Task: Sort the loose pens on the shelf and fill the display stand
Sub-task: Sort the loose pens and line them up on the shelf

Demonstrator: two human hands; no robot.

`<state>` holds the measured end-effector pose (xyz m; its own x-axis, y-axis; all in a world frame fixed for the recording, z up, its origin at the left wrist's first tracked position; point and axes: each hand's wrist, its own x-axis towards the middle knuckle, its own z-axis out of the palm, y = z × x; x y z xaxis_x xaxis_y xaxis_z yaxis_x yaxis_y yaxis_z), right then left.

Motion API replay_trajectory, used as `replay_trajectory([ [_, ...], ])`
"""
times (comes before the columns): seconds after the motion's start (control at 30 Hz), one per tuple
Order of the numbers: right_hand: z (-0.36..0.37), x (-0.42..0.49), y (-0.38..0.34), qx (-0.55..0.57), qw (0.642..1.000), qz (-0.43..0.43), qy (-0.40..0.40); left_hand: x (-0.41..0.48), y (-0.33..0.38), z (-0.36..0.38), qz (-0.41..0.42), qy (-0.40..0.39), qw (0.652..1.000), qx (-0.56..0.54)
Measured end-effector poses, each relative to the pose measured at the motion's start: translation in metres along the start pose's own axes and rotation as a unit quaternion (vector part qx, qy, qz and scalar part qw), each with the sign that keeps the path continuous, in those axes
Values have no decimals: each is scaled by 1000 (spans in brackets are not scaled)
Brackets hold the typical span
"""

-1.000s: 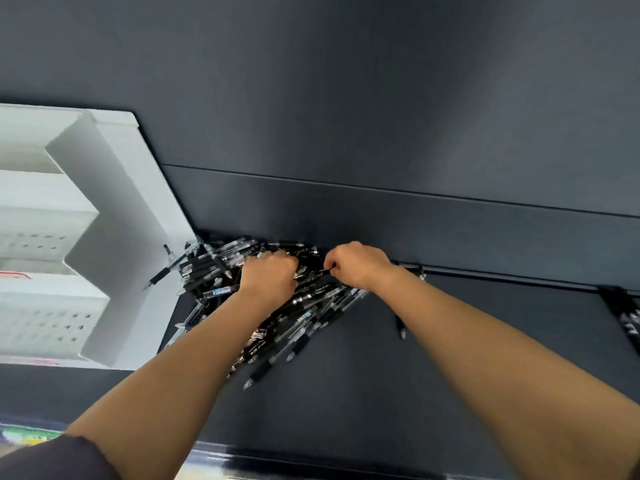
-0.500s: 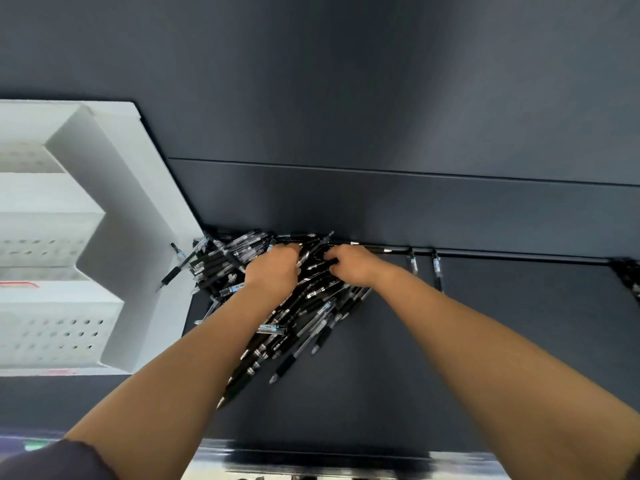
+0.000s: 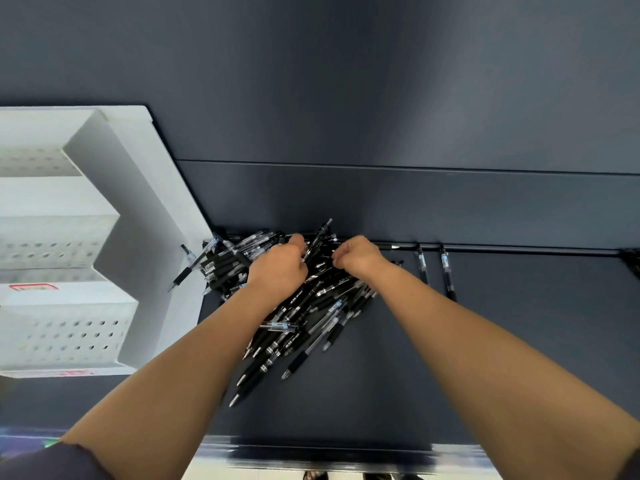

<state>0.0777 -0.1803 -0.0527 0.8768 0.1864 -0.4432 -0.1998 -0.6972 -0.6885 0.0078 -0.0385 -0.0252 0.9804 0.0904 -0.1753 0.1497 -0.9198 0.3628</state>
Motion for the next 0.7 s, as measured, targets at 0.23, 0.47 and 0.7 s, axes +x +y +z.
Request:
replay_trajectory([
  [0.23, 4, -11, -7, 185, 982, -8, 33, 0, -7, -1, 6, 10, 1000, -18],
  [0.47, -6, -31, -23, 267, 963, -2, -38, -1, -1, -6, 9, 17, 1000, 8],
  [0.7, -63, -47, -17, 320, 944, -44, 68, 5, 43, -17, 48, 71, 995, -55],
])
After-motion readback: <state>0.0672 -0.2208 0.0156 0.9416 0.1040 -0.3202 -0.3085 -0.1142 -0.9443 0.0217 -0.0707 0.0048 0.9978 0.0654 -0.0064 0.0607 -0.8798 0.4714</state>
